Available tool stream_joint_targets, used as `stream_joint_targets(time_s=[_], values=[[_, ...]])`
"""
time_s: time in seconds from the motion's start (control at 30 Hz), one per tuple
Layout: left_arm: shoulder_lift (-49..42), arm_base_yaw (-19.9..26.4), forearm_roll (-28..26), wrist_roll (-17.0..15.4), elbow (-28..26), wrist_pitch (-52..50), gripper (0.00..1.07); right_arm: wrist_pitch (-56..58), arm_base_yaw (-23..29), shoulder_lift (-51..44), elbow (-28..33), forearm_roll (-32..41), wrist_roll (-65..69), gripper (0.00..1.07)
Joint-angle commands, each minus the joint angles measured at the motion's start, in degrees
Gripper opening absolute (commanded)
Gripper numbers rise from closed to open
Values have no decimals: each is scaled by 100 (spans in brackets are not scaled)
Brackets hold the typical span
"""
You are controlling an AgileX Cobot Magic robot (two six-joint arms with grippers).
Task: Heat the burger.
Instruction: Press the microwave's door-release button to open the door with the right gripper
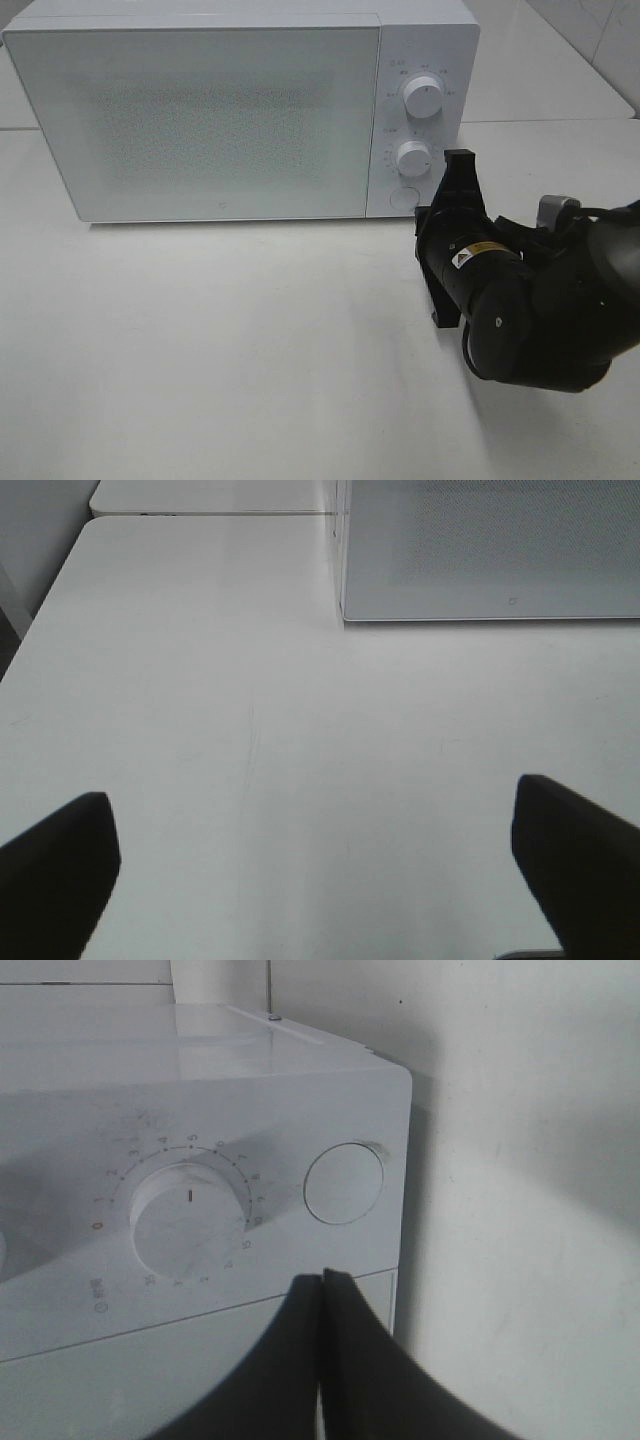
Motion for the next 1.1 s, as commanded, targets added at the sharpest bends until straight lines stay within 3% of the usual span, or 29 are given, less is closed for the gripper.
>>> stream_joint_targets(time_s=[0.03, 0.67, 1.1], values=[[-103, 0, -11, -17, 11, -92, 100, 115, -132, 178, -229, -178, -34, 0], [-103, 0, -11, -17, 11, -92, 100, 607, -584, 791, -1060, -539, 29, 0], [-103, 0, -11, -17, 11, -92, 100, 699, -871, 814, -1215, -739, 11, 0]])
